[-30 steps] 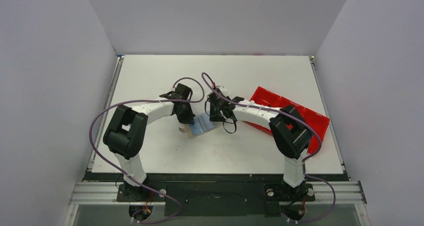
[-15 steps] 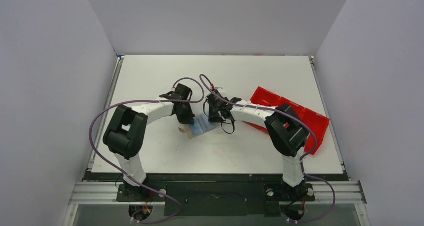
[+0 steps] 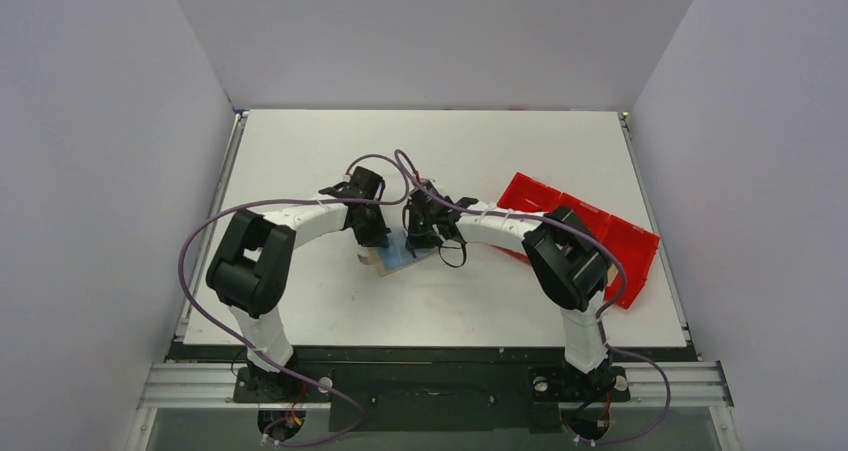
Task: Take the credit cards out of the card holder
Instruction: Remove the credit card from the card holder.
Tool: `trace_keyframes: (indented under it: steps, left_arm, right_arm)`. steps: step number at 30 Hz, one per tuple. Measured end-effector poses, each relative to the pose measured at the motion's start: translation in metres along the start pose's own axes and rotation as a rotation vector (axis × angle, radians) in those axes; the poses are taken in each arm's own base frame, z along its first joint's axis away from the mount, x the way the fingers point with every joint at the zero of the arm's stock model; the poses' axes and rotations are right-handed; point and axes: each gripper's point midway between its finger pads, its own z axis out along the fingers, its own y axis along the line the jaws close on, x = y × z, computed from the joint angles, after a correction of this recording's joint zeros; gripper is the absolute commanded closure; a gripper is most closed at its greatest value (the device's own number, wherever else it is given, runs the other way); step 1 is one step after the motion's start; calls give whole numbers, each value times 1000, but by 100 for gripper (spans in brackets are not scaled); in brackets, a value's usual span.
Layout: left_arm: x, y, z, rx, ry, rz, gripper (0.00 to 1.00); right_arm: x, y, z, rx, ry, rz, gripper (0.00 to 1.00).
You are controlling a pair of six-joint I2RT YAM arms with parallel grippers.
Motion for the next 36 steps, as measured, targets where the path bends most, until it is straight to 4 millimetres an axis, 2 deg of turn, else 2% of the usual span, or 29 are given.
trace_keyframes:
  steps: [10,18,23,30,36]
  left_arm:
    - [-1,0,-2,4,-5,22,100]
    - [-2,5,-5,-18,-16,26,100]
    - [-4,13,-19,-55,-34,28,100]
    - [-12,12,-50,-44,-90,29,98]
    - [-7,13,-49,-10,-70,9,95]
  right_arm:
    - [5,19,11,-119,49,43,100]
    - [-3,25,10,-170,42,83,100]
    - [-5,30,9,-191,41,95,100]
    - [2,30,19,-198,61,106,100]
    - [2,32,22,-209,62,118,100]
